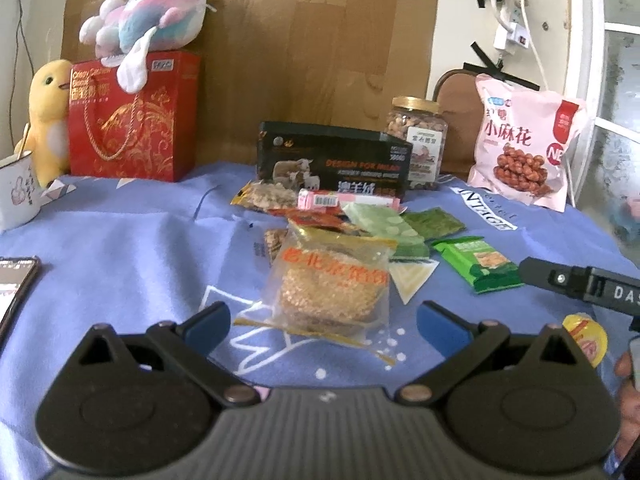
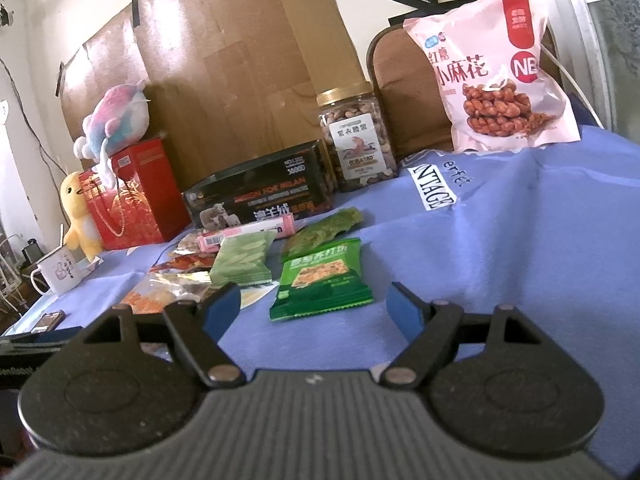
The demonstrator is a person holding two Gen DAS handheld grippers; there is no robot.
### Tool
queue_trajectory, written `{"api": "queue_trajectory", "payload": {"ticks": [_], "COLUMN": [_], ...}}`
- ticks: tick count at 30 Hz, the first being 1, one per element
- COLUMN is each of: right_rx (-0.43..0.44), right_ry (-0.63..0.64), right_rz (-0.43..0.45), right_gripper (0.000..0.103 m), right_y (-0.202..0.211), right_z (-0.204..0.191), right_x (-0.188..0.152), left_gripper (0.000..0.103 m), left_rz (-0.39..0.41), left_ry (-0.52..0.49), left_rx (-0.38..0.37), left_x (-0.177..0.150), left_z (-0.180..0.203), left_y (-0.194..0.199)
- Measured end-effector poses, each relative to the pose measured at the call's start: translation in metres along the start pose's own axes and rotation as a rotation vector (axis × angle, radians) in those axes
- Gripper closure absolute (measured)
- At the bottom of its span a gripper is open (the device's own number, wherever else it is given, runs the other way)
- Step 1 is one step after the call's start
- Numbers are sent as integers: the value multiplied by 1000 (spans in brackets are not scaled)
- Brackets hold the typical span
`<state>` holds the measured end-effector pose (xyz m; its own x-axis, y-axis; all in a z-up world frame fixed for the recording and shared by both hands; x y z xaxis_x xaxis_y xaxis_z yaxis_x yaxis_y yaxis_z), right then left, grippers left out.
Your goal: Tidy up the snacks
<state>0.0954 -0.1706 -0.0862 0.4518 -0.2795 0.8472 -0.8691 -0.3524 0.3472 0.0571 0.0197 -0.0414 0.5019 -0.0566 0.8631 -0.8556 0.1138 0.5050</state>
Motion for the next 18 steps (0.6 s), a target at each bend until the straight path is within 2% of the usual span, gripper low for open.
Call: {"api": "queue_trajectory", "payload": {"ticks": [18], "right_rx": [6], "right_ry": [0], "right_rz": [5], "right_gripper": [21], "right_y": [1], "right_z": [-1], "right_x": [0], "left_gripper": [0], "left_rz": [-12], "left_ry": [21], "left_rx": [-11], "left_x": [-2], "left_z": [-2], "left_y": [-4]}}
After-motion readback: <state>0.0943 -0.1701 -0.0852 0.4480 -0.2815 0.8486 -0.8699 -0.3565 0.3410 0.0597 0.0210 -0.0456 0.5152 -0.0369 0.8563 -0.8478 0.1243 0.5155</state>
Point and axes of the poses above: each gripper's, at about its wrist camera, not at the fingertips, and y roughly against the way its jaws point, z to its right, x to its top, the point moved 8 cm from there along -y, roughly the way its jaws point, and after that the axes turned 6 degrees about -y, right-handed, at the moved point
